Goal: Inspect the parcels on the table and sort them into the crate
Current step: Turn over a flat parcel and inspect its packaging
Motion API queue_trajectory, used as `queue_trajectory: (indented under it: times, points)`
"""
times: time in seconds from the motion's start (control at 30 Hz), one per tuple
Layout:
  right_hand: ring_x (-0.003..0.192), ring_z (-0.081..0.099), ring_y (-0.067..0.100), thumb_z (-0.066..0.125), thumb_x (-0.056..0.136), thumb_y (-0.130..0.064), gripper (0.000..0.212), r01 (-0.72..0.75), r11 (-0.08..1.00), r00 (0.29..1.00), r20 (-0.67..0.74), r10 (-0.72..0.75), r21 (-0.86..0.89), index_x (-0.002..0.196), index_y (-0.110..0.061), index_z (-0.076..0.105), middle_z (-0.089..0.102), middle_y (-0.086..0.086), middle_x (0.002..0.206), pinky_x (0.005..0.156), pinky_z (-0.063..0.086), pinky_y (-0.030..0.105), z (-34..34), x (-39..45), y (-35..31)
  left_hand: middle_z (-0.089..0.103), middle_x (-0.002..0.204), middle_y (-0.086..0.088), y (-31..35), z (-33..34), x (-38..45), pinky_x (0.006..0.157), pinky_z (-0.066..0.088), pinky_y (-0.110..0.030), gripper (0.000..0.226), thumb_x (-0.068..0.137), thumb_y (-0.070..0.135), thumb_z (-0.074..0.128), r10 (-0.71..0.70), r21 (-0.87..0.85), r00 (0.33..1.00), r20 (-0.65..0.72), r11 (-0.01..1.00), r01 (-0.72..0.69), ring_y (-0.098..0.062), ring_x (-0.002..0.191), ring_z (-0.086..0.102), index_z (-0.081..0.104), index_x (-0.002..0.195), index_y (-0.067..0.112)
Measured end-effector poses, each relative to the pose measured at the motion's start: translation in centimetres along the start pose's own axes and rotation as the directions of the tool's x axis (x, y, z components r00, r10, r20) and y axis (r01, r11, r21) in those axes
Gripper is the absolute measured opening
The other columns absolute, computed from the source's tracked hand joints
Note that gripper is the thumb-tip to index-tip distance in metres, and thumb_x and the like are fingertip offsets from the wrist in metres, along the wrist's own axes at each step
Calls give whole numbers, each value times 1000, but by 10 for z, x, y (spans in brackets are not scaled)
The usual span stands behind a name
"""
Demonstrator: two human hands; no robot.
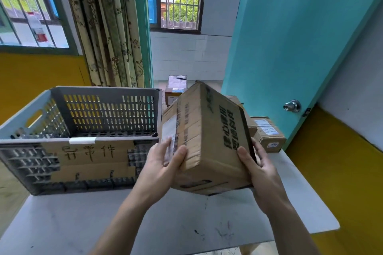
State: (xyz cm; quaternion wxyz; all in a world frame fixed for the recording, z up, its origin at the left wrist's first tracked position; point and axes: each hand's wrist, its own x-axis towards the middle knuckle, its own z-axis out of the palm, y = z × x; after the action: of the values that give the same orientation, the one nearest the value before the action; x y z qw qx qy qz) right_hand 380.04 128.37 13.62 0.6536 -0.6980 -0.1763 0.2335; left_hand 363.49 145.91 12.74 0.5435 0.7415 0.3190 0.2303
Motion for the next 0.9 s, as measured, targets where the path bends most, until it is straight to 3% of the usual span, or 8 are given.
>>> queue_trajectory:
  times: [0.1, 0.27, 0.33, 0.43, 0.6, 0.63, 0.73, 0.9]
  points:
    - [119, 63, 17, 75, 69, -63, 55, 29, 1000, 1000, 12, -29, 5, 112, -74, 43, 63, -14, 130, 101, 55, 45, 4, -4, -2, 30, 164, 17, 1, 4, -1, 126, 25, -38, 97, 83, 88, 38, -10, 22, 1000, 29, 1000, 9, -3, 149, 30, 27, 162, 33]
    - [132, 52, 17, 71, 76, -58, 69, 68, 996, 997, -35, -70, -56, 135, -64, 36, 52, -12, 145, 112, 47, 46, 4, -6, -7, 51, 150, 24, 9, 4, -3, 120, 39, -41, 73, 85, 73, 47, 47, -92, 998, 53, 995, -42, 2, 138, 48, 46, 151, 43]
    - [136, 46, 16, 67, 86, -50, 74, 79, 991, 997, -7, -81, -109, 150, -51, 30, 46, -13, 149, 115, 42, 43, 7, -6, -5, 60, 138, 22, 13, 6, -5, 108, 49, -32, 71, 81, 72, 51, 2, -174, 996, 87, 985, 13, 4, 124, 59, 46, 146, 43]
    - [132, 45, 11, 55, 102, -30, 62, 106, 986, 993, 67, -99, -129, 156, -42, 27, 46, -19, 140, 112, 40, 31, 12, -7, -6, 62, 126, 20, 17, 9, -6, 87, 55, -20, 73, 79, 64, 65, -3, -140, 997, 73, 990, 14, 2, 108, 66, 36, 142, 40]
    - [117, 52, -4, 54, 104, -21, 55, 133, 975, 989, 92, -117, -180, 150, -44, 35, 52, -32, 126, 94, 47, 12, 13, -7, -8, 67, 126, 13, 10, 8, -3, 95, 59, -31, 63, 93, 37, 70, -16, -164, 999, 45, 986, 23, -1, 108, 68, 38, 147, 33]
    - [118, 53, -2, 54, 104, -21, 54, 129, 976, 990, 83, -116, -178, 149, -44, 36, 53, -30, 127, 93, 48, 13, 12, -8, -7, 68, 127, 11, 9, 8, -3, 95, 59, -33, 63, 93, 37, 71, -13, -169, 999, 51, 985, 21, -3, 109, 68, 38, 147, 34]
    - [119, 55, 10, 55, 103, -26, 42, 103, 981, 995, 26, -100, -165, 137, -47, 44, 57, -19, 127, 106, 50, 36, 13, -6, -10, 65, 131, 14, 7, 7, -1, 93, 56, -33, 69, 91, 43, 74, 16, -120, 999, 34, 993, -12, -5, 112, 67, 37, 149, 41]
    - [112, 57, 6, 53, 102, -41, 18, 111, 978, 994, 3, -112, -177, 110, -57, 52, 58, -14, 128, 99, 53, 35, 15, 2, -10, 62, 136, 14, 0, 10, -2, 104, 53, -39, 80, 68, 66, 67, -17, -110, 999, 48, 994, 22, -7, 119, 64, 42, 142, 53]
